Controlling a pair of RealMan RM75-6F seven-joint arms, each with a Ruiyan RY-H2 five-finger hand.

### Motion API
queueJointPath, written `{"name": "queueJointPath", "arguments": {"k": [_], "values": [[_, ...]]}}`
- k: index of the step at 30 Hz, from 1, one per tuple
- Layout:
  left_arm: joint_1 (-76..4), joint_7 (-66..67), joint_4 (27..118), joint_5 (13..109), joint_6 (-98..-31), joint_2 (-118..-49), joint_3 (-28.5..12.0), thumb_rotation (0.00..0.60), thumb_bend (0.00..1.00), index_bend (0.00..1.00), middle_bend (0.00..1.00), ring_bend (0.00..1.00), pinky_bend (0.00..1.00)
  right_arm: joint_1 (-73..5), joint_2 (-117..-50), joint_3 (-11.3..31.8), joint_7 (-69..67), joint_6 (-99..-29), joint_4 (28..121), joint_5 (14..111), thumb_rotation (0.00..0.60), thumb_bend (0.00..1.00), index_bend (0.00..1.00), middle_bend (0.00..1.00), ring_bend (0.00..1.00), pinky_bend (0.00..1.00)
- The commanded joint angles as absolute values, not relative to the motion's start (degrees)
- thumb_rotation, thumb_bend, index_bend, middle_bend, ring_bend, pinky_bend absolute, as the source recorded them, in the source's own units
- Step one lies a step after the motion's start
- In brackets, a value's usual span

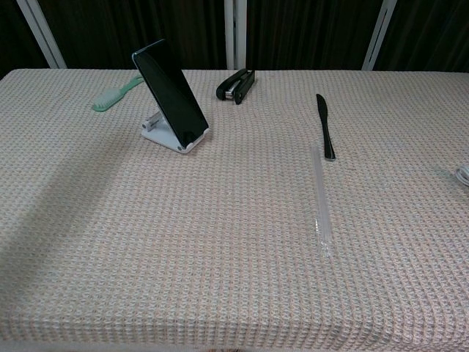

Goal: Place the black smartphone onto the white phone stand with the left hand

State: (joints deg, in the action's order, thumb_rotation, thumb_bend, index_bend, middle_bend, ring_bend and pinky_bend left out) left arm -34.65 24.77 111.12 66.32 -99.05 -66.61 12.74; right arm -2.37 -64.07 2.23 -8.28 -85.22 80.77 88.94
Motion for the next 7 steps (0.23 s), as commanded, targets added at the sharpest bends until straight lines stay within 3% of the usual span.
{"name": "queueJointPath", "arguments": {"k": [1,7], "values": [[-25.0,12.6,101.3,74.1,-100.8,-67.0,18.2,0.6,0.09,0.02,0.02,0.06,0.23,-2.5,-64.5,1.7,-6.8,-85.0,82.0,89.5,0.6,0.15,0.0,0.0,0.0,0.0],[-19.1,3.5,92.8,79.1,-99.7,-69.0,18.4,0.6,0.09,0.02,0.02,0.06,0.23,-3.1,-64.9,1.7,-4.6,-84.6,83.7,89.6,0.6,0.15,0.0,0.0,0.0,0.0]]}}
